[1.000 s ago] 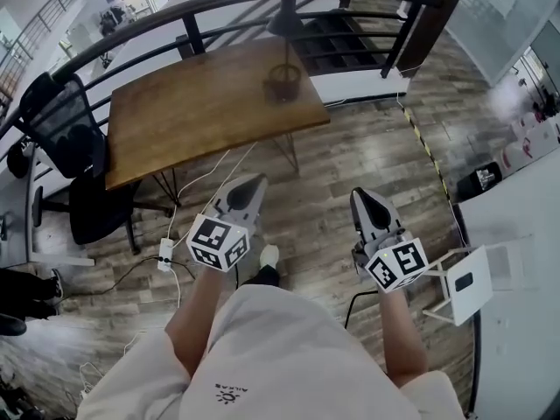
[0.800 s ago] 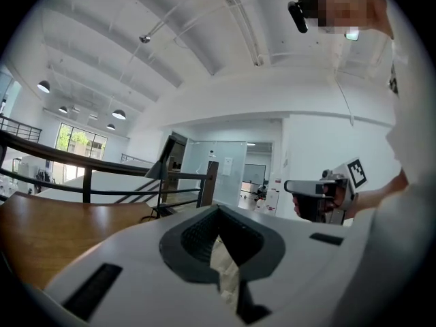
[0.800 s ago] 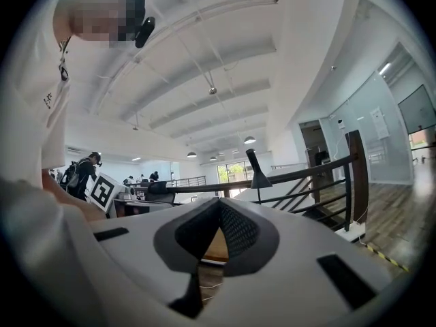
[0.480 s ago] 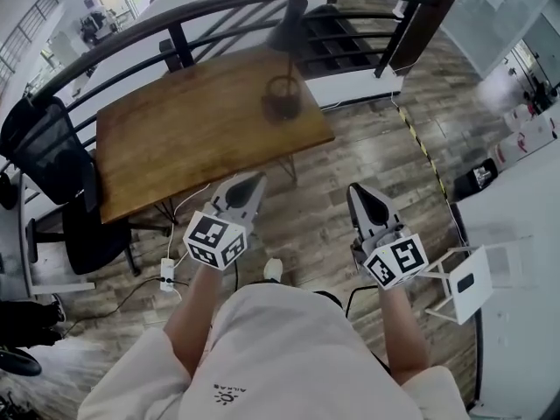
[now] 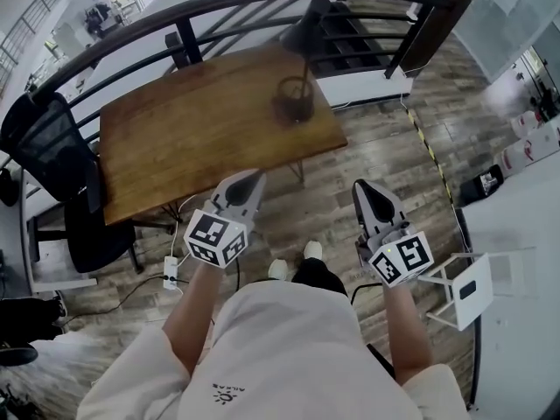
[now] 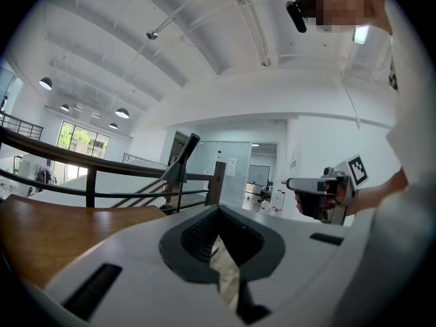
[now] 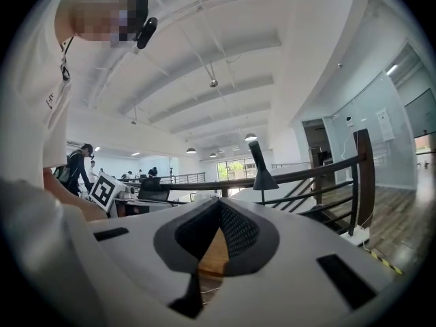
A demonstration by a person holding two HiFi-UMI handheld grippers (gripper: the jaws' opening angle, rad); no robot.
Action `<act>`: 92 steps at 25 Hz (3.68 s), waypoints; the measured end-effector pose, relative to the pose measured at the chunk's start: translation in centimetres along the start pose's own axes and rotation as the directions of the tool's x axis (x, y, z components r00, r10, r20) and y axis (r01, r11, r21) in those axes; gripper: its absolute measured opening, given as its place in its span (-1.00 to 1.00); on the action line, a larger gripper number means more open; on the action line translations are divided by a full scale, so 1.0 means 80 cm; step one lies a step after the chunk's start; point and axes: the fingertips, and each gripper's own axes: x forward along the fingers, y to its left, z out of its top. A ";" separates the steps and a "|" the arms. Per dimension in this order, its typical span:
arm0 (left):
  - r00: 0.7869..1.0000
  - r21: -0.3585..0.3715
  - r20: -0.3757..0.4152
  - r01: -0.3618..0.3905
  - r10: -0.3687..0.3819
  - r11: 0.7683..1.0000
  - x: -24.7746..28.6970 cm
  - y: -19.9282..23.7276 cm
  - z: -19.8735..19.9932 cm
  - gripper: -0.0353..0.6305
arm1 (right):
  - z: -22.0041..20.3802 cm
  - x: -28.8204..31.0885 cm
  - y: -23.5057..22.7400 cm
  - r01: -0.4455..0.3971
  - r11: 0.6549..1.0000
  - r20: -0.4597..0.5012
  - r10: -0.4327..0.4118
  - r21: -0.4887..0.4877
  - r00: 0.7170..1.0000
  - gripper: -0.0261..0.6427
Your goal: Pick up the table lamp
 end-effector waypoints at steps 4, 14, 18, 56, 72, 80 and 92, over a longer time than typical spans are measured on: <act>1.000 0.008 0.000 -0.014 0.014 1.000 0.007 0.013 0.003 -0.87 | 0.002 0.018 -0.009 -0.019 1.000 0.008 0.019 -0.009 1.000 -0.87; 0.997 0.001 0.012 -0.078 0.078 0.997 0.080 0.039 0.015 -0.87 | 0.018 0.071 -0.082 -0.066 0.998 0.032 0.066 -0.001 0.997 -0.87; 0.995 -0.007 0.014 -0.095 0.095 0.995 0.118 0.046 0.020 -0.87 | 0.015 0.090 -0.111 -0.102 0.995 0.023 0.101 0.009 0.995 -0.87; 0.924 -0.011 0.008 -0.381 0.382 0.924 0.259 0.112 0.020 -0.87 | 0.013 0.212 -0.293 -0.357 0.934 -0.020 0.357 0.022 0.934 -0.87; 0.977 0.014 -0.017 -0.213 0.213 0.977 0.272 0.145 0.035 -0.87 | 0.028 0.232 -0.248 -0.249 0.968 -0.004 0.249 0.026 0.969 -0.87; 0.987 0.067 -0.082 -0.135 0.140 0.989 0.303 0.161 0.000 -0.86 | 0.029 0.228 -0.231 -0.186 0.982 -0.007 0.186 0.011 0.982 -0.87; 0.996 0.136 -0.076 -0.032 0.042 0.990 0.329 0.169 -0.012 -0.86 | -0.012 0.228 -0.207 -0.028 0.999 0.013 0.028 0.025 1.000 -0.87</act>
